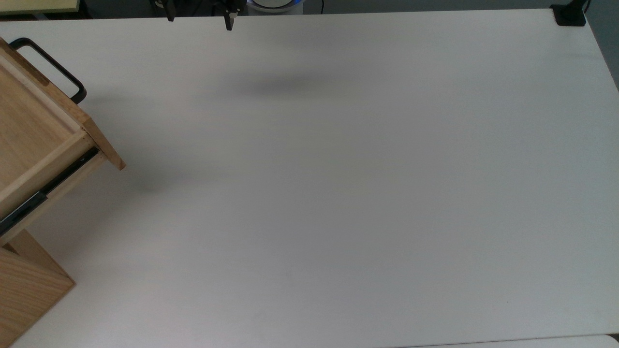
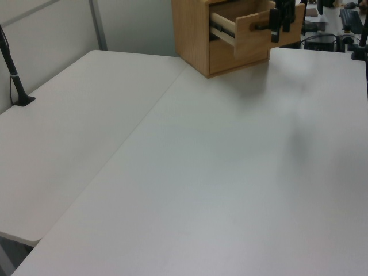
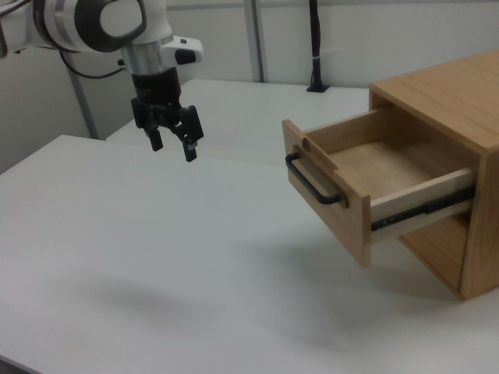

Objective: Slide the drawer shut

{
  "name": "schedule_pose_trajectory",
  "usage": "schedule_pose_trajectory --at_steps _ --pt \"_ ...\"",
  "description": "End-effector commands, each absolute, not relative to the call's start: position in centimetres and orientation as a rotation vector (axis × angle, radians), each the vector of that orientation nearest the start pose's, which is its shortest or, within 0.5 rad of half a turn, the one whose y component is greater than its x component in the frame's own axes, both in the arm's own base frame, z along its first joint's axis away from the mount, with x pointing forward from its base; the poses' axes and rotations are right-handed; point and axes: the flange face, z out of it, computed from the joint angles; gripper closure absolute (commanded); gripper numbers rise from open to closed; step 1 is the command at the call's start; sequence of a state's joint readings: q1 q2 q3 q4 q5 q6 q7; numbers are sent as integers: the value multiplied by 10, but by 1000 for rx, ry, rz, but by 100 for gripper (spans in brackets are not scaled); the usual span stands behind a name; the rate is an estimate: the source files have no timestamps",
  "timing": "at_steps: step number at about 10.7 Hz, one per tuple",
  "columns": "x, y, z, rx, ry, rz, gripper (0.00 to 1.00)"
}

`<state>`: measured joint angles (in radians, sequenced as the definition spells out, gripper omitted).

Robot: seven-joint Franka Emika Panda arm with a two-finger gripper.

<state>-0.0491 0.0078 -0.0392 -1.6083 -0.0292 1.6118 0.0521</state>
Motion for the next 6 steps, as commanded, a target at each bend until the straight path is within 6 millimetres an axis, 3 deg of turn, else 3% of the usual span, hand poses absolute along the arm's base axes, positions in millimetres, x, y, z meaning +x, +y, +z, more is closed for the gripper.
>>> schedule_pose_trajectory --at_steps 1,2,5,6 --pt "557 -47 612 -3143 256 36 0" --pt "557 -47 612 -3140 287 36 1" --pt "559 -57 610 -3089 567 19 45" --pt "560 -59 610 -3072 664 19 52"
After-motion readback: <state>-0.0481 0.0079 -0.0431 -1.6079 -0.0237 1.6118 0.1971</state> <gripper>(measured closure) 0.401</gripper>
